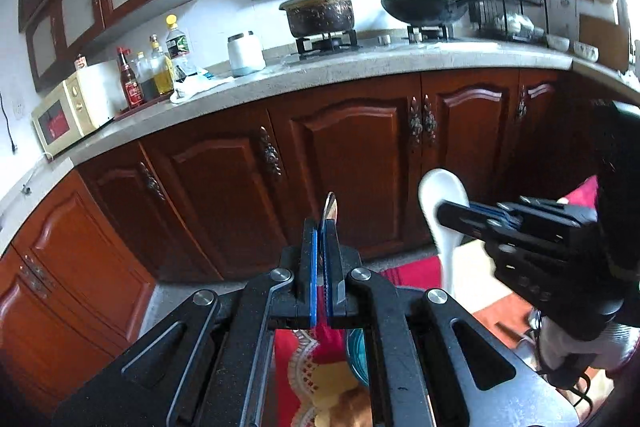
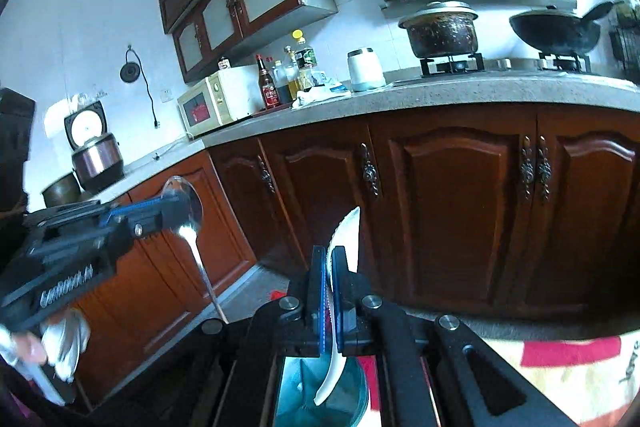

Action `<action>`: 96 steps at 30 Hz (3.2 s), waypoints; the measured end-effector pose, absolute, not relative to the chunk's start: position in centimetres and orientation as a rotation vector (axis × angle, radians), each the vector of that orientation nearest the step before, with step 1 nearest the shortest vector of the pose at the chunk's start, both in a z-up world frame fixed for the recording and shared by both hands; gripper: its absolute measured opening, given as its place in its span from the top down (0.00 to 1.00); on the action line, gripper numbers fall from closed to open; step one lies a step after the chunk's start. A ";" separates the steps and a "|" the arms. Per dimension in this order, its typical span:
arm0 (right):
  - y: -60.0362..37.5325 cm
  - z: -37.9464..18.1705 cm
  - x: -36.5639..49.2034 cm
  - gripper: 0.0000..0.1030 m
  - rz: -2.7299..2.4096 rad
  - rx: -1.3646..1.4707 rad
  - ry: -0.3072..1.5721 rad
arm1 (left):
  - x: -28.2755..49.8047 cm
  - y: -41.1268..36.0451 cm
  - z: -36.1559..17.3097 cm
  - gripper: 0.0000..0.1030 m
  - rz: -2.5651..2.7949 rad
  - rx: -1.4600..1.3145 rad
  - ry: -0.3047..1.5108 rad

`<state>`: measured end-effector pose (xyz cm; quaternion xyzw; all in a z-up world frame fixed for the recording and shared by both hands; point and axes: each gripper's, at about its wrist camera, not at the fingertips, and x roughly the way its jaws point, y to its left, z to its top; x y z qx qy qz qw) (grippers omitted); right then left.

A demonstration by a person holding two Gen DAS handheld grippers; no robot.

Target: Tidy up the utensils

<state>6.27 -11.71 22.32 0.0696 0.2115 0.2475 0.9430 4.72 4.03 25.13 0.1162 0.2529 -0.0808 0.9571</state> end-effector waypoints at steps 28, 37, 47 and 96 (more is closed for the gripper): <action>-11.7 13.8 6.3 0.70 0.554 0.156 0.638 | 5.2 3.9 17.6 0.94 -0.141 0.039 0.671; -13.0 14.4 5.2 0.70 0.546 0.183 0.650 | 3.5 3.6 18.2 0.43 -0.180 0.007 0.644; -14.7 15.4 2.7 0.70 0.470 0.176 0.672 | 1.3 3.1 18.3 0.43 -0.172 -0.047 0.671; -31.2 14.0 -13.5 0.58 0.002 0.156 0.812 | -9.0 -11.1 13.7 0.38 -0.373 -0.103 0.863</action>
